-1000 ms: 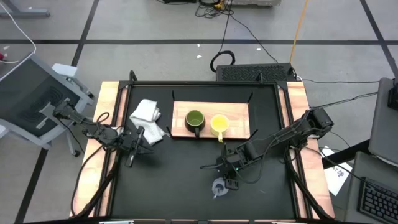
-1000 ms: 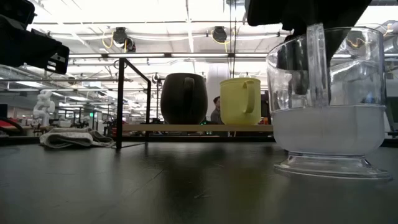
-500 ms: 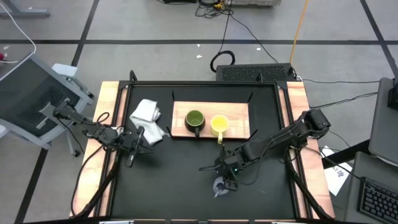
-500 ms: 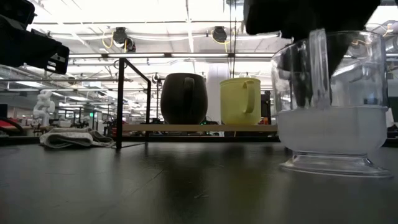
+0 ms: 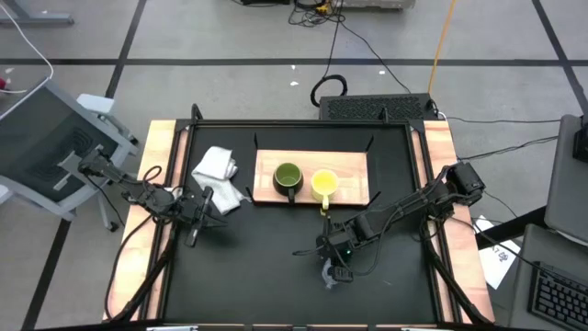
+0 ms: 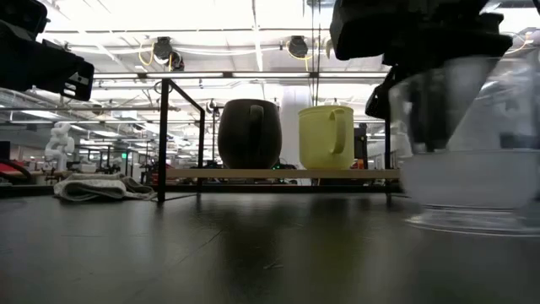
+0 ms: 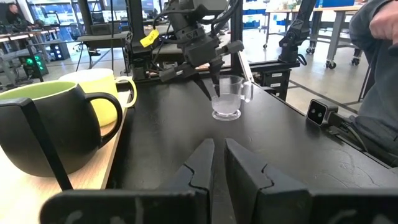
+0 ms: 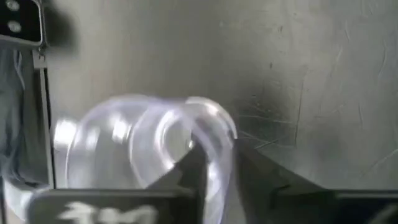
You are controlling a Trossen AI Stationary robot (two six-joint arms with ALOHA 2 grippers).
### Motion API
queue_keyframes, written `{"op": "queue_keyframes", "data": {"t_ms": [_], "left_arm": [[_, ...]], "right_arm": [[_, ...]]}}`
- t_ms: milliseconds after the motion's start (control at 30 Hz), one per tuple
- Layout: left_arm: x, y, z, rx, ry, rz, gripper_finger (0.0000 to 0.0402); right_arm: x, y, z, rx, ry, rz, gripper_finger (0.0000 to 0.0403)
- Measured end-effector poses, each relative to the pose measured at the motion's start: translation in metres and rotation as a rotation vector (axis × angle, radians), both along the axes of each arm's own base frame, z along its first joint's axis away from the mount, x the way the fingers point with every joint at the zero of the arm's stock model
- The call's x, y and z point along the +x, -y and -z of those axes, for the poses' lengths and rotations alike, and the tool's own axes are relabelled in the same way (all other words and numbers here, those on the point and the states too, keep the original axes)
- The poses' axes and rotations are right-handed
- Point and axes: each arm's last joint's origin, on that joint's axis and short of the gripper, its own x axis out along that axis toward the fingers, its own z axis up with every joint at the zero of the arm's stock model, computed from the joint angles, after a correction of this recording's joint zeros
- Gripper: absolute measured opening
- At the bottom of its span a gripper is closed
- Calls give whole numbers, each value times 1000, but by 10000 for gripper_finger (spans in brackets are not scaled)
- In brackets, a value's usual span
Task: Stack small to large cups/mugs on shelf
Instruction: Put the transparent mug on the shelf
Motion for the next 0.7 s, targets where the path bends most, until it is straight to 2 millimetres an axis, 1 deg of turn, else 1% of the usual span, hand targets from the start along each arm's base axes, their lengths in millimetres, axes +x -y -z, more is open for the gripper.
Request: {"op": "queue_keyframes", "data": {"t_ms": [100, 133, 300, 367, 500, 600, 700], "left_arm": [[0, 0, 0, 0, 0, 0, 40], [0, 0, 0, 0, 0, 0, 40], [0, 0, 0, 0, 0, 0, 40], [0, 0, 0, 1, -2, 0, 40], [0, 0, 1, 7, -12, 0, 40], [0, 0, 2, 8, -15, 0, 40], [0, 0, 2, 5, -16, -1, 40]], "right_arm": [[0, 0, 0, -18, 19, -57, 21], [0, 0, -1, -24, 27, -80, 11], [-1, -1, -1, -49, 53, -159, 7], [-2, -3, -1, -66, 71, -216, 3], [-5, -8, -1, -143, 112, -320, 3], [-9, -11, 0, -195, 109, -391, 2], [-11, -12, 0, -207, 104, -415, 2]]}}
